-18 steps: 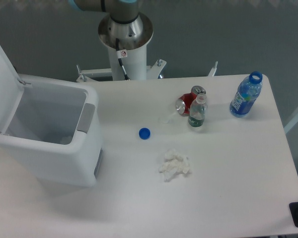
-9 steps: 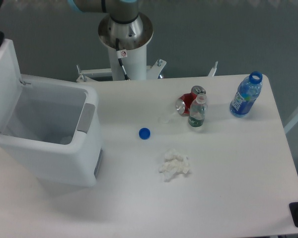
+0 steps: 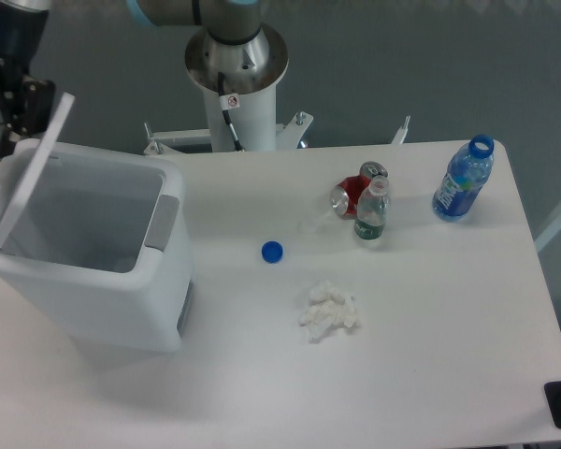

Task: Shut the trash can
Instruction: 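Push the raised lid forward and down onto the trash can, then press the gripper down on the closed lid, then lift slightly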

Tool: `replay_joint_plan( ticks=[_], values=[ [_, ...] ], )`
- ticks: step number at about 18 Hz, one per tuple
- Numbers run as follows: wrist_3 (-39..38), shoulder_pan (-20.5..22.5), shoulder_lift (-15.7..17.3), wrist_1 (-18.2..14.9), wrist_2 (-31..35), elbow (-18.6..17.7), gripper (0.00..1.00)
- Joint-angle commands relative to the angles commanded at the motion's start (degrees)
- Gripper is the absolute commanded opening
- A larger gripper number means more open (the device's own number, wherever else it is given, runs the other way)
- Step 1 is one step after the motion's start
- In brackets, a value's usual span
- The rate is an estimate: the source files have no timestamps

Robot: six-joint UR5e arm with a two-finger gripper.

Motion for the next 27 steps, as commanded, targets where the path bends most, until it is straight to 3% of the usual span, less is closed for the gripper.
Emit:
replay_joint_plan(
  ticks=[15,27],
  values=[
    [2.5,5.9,-0.6,0.4,2.0,-1.8,1.0],
    [3.0,6.9,-0.9,0.2,5.9,-3.5,1.0]
  ],
)
